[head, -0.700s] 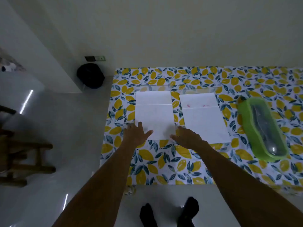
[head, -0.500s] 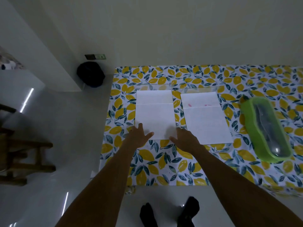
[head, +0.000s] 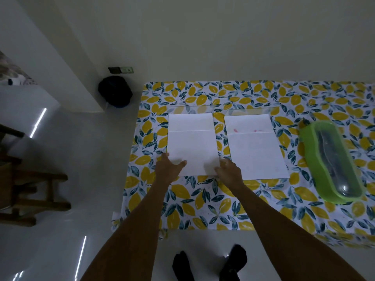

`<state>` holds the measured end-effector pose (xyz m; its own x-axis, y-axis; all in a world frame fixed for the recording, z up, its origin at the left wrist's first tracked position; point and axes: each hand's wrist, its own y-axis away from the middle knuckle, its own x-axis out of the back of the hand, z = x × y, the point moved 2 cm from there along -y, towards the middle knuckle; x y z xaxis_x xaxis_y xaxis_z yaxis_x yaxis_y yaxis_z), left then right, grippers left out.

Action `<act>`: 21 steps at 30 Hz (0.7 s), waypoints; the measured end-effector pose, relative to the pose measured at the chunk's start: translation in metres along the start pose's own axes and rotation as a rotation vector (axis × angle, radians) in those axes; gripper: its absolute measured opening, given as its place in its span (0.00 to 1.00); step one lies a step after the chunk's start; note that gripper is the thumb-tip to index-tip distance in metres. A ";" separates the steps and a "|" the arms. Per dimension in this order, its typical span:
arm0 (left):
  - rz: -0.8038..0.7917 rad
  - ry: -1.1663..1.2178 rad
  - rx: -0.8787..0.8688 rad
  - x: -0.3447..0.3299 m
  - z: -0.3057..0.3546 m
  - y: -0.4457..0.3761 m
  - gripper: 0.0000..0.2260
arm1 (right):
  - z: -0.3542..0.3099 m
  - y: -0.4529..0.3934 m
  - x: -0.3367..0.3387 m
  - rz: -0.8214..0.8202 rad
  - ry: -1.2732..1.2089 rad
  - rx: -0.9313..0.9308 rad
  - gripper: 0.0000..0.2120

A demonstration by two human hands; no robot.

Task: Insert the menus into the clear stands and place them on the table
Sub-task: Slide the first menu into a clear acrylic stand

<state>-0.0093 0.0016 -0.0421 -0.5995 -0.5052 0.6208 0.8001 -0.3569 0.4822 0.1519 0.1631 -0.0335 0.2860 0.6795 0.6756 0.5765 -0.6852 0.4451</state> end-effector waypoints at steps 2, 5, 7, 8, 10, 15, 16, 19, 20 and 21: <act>0.026 0.030 -0.024 0.002 -0.004 0.006 0.36 | 0.008 0.005 0.003 0.048 -0.057 -0.032 0.21; 0.074 -0.001 -0.096 0.012 -0.008 0.019 0.25 | 0.020 0.011 0.007 0.110 -0.201 -0.052 0.17; 0.095 -0.039 -0.143 0.022 -0.007 0.027 0.19 | 0.023 0.015 0.014 0.109 -0.304 -0.036 0.17; 0.112 -0.064 -0.173 0.028 -0.006 0.031 0.18 | 0.022 0.020 0.018 0.107 -0.336 -0.023 0.19; 0.153 -0.090 -0.243 0.039 -0.004 0.040 0.17 | 0.019 0.027 0.028 0.122 -0.366 0.030 0.20; 0.196 0.077 -0.334 0.068 0.011 0.068 0.13 | -0.008 0.048 0.057 0.180 -0.404 0.157 0.13; 0.205 0.114 -0.323 0.073 0.014 0.073 0.13 | -0.014 0.052 0.063 0.199 -0.394 0.181 0.13; 0.242 0.244 -0.347 0.087 0.021 0.085 0.09 | -0.031 0.067 0.082 0.246 -0.392 0.260 0.12; 0.249 0.277 -0.381 0.093 0.024 0.091 0.08 | -0.036 0.071 0.088 0.255 -0.383 0.286 0.11; 0.282 0.273 -0.438 0.099 0.029 0.097 0.07 | -0.040 0.074 0.094 0.262 -0.370 0.305 0.10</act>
<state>0.0083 -0.0598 0.0837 -0.3813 -0.7910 0.4785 0.8972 -0.4415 -0.0149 0.1909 0.1654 0.0866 0.6681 0.5812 0.4646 0.6303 -0.7739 0.0617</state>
